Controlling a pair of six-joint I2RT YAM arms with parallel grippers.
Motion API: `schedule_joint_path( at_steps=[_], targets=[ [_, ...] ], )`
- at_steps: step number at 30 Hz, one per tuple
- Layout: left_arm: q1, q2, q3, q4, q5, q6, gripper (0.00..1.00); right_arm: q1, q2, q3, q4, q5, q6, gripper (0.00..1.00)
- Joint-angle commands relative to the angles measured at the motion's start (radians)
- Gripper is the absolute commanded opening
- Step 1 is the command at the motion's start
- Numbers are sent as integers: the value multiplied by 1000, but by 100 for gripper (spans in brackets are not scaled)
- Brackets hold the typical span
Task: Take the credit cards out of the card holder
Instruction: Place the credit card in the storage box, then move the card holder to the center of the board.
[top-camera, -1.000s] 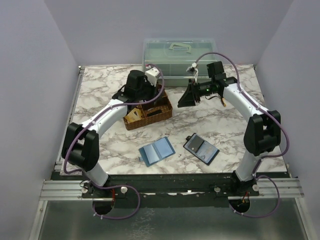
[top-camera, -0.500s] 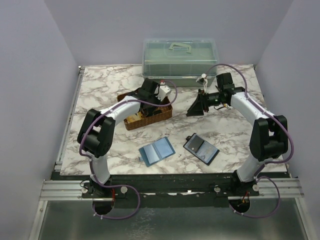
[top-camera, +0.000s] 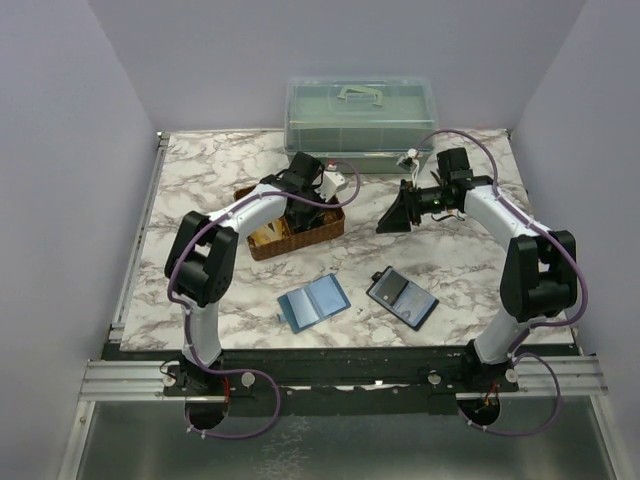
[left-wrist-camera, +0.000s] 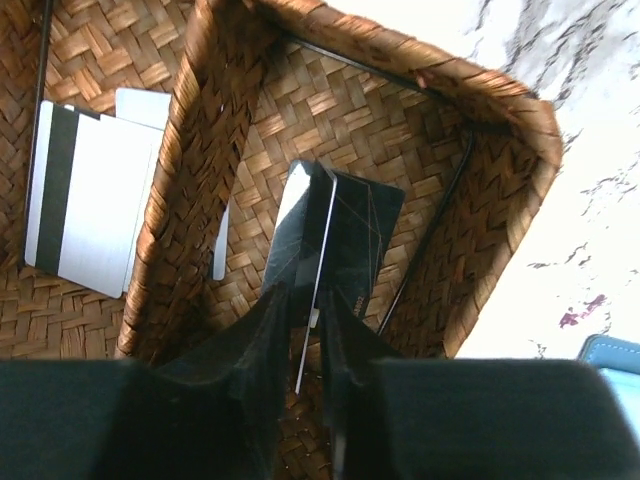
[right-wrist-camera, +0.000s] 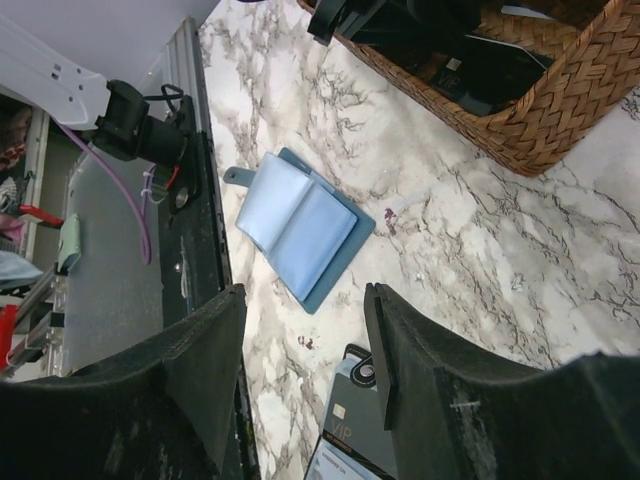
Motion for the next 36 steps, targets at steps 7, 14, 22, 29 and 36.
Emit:
schedule_joint_path(
  at_steps=[7,14,22,29,36],
  targets=[
    [-1,-198,-24,179,-206,-217,49,-8,-33,-10,-79,135,-172,58],
    [74,-468,-386,581,75,-555,99,-8,-134,-85,-148,87,-376,59],
    [66,-569,-596,753,488,-885,93,-8,-246,-272,-429,27,-1098,67],
    [-223,-669,-778,804,196,-872,92,-9,-325,-391,-370,138,-1105,67],
    [-473,-503,-784,897,-102,-980,86,-37,-350,-387,-260,161,-881,69]
  ],
)
